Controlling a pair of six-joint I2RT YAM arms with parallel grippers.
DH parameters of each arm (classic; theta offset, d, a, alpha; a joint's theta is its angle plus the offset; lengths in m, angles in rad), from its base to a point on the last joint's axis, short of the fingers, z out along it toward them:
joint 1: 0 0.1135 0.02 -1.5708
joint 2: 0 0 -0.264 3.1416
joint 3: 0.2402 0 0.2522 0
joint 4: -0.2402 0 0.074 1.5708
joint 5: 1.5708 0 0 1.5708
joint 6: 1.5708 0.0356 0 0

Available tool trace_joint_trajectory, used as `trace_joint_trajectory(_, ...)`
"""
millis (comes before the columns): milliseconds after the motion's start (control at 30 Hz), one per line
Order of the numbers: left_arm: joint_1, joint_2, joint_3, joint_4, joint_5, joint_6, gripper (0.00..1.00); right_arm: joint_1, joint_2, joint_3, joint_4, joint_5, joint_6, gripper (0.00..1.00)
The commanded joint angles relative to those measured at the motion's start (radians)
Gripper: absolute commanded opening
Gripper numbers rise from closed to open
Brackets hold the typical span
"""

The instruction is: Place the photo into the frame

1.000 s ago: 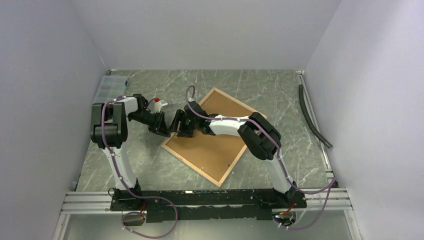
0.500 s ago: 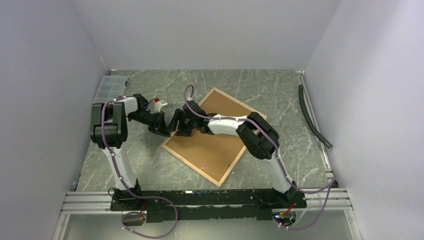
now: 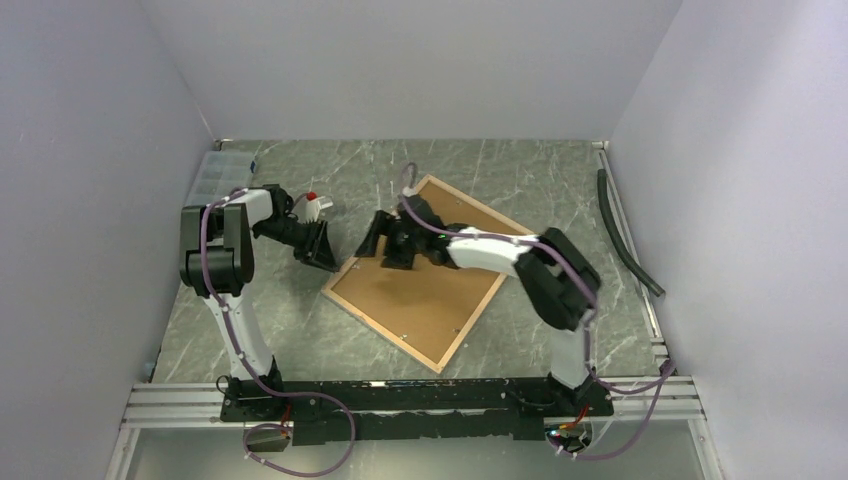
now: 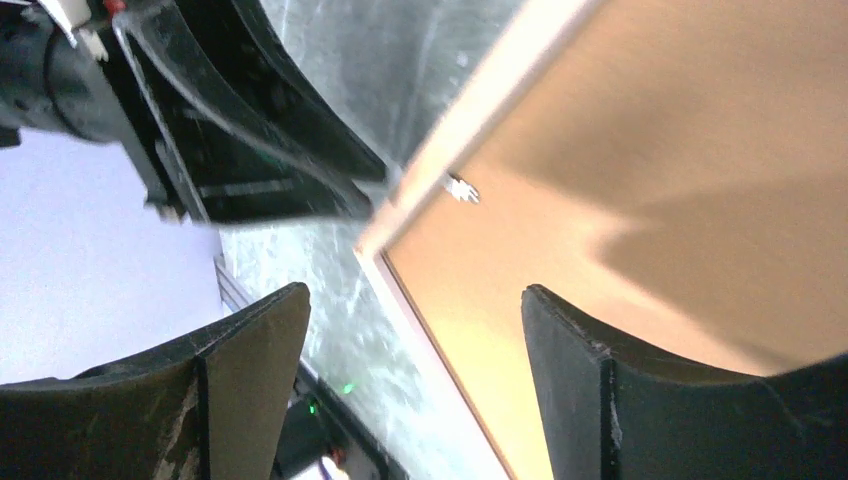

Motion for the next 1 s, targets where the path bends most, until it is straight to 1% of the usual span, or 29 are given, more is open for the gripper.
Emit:
trace_joint_trajectory(0,0.033,-0.055,0.064,-0.058,0.006,0.033,0.38,-0.091,-0.287,-0.21,-0.031,0.029,-0.024,0.84)
trace_joint_trajectory(167,0.038,-0.042,0.074,-0.075,-0.014,0.071,0.43,-0.214,-0.57,-0.45,-0.213,0.107,-0.035,0.93)
trace_joint_trajectory(300,0.031,-0.028,0.053,-0.051,-0.055,0.087,0.43,-0.33,-0.785,-0.59,-0.388,0.179,-0.06,0.99)
trace_joint_trajectory(367,0.019,-0.02,0.038,-0.022,-0.086,0.079,0.42,-0.383,-0.857,-0.641,-0.438,0.195,-0.074,1.0)
trace_joint_trajectory(433,0.005,-0.011,0.028,-0.001,-0.113,0.073,0.41,-0.421,-0.889,-0.681,-0.471,0.201,-0.086,1.0)
trace_joint_trajectory(533,-0.016,-0.008,0.011,0.029,-0.149,0.072,0.38,-0.454,-0.88,-0.714,-0.473,0.218,-0.094,1.0)
trace_joint_trajectory(600,-0.031,-0.013,-0.008,0.054,-0.185,0.068,0.36,-0.465,-0.857,-0.733,-0.423,0.219,-0.094,1.0)
trace_joint_trajectory(700,-0.049,-0.016,-0.027,0.054,-0.199,0.066,0.34,-0.473,-0.792,-0.731,-0.335,0.21,-0.094,1.0)
trace_joint_trajectory(767,-0.052,-0.032,-0.042,0.051,-0.2,0.07,0.32,-0.474,-0.727,-0.704,-0.283,0.191,-0.096,1.0)
trace_joint_trajectory(867,-0.104,-0.066,-0.073,0.05,-0.211,0.081,0.3,-0.474,-0.648,-0.646,-0.201,0.152,-0.094,1.0)
trace_joint_trajectory(967,-0.182,-0.074,-0.065,0.04,-0.227,0.064,0.27,-0.467,-0.541,-0.525,-0.202,0.124,-0.099,1.0)
